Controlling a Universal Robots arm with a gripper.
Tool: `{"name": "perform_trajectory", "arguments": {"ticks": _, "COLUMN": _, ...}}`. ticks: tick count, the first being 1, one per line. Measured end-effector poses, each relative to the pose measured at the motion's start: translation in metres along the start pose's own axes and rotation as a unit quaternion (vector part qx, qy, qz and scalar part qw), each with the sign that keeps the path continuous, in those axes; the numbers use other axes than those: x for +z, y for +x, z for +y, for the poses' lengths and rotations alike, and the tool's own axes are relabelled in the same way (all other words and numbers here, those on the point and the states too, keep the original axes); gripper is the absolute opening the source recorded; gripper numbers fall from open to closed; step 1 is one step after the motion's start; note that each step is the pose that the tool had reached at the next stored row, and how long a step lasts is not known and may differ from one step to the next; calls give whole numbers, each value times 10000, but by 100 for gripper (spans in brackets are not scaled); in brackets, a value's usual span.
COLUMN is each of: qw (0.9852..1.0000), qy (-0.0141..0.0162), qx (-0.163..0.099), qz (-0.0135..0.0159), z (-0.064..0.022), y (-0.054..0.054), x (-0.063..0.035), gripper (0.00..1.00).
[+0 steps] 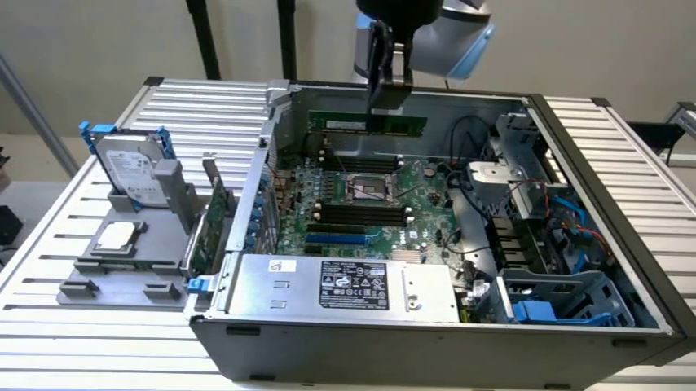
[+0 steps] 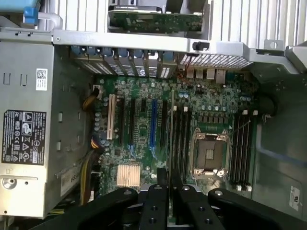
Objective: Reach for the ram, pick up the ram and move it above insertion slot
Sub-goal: 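Pick up the ram and move it above insertion slot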
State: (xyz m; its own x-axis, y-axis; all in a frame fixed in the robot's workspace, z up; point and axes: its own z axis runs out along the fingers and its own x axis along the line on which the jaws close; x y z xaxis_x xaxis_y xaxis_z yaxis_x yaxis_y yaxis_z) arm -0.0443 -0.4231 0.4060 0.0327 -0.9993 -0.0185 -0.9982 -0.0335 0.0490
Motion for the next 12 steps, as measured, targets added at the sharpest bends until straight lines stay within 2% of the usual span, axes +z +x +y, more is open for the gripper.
{"name": "perform_trajectory", "arguments": {"ticks": 7, "qw": 10000, "qy": -2, "qx": 0, "qz": 0, "z": -311, "y": -33, "x": 18, "gripper": 14}}
{"name": "perform_trajectory", "arguments": {"ticks": 12, "qw": 10000, "qy": -4, "qx": 0, "qz": -1, "z": -329, "y": -32, "x": 17, "gripper": 14}}
